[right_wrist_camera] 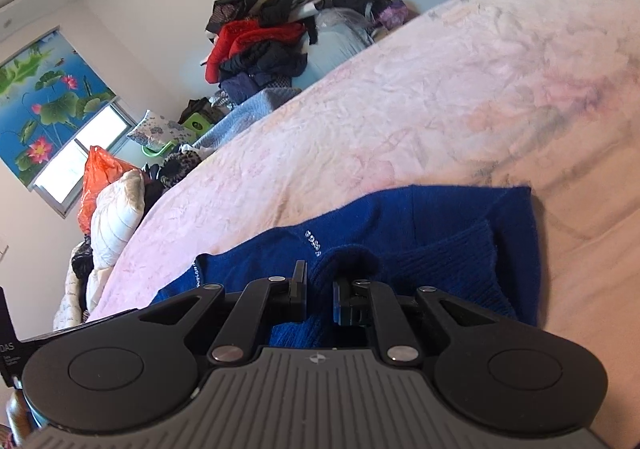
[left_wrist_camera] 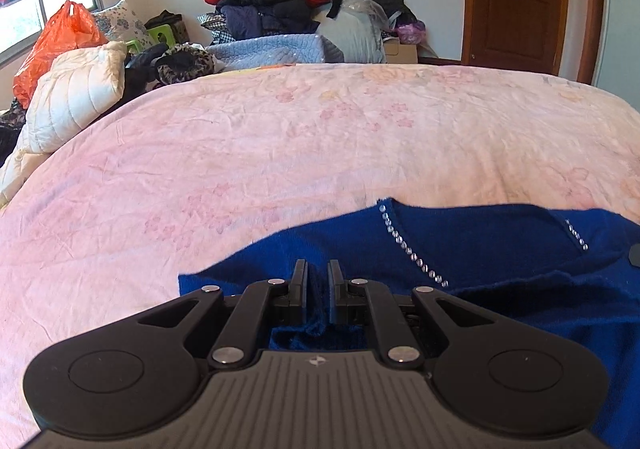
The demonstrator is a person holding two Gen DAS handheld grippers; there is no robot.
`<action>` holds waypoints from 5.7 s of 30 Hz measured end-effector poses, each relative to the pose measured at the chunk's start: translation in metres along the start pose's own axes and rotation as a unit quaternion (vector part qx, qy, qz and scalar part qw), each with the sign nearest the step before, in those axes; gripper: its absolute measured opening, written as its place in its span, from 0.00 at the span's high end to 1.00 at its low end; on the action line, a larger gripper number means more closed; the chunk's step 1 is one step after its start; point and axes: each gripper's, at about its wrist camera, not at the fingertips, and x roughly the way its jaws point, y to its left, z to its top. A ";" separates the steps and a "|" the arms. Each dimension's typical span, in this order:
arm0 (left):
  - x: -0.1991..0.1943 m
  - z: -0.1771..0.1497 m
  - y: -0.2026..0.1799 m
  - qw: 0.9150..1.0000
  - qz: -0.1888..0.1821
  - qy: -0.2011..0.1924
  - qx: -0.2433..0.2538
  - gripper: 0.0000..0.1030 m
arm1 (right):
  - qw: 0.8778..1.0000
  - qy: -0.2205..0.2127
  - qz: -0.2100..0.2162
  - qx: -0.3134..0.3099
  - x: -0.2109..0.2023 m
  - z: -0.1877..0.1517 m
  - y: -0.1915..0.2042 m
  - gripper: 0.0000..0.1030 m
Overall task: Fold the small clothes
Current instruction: 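Open the right gripper to release the hem while the left gripper holds it, then open the left gripper and lift it away from the folded sweater, then grasp the blue sweater's side edge with the left gripper while the right gripper grasps it too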
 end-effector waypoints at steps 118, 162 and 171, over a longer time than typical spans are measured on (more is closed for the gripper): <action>-0.046 -0.106 0.039 0.998 0.046 -0.003 0.033 0.24 | 0.940 0.043 -0.171 -0.292 -0.018 -0.079 0.055 0.15; -0.055 -0.092 0.065 1.000 0.019 0.022 -0.012 0.21 | 0.816 0.028 -0.069 -0.573 -0.024 -0.221 0.211 0.04; -0.043 -0.083 0.079 0.999 0.011 0.033 -0.028 0.21 | 0.796 0.030 -0.075 -0.600 -0.010 -0.240 0.218 0.04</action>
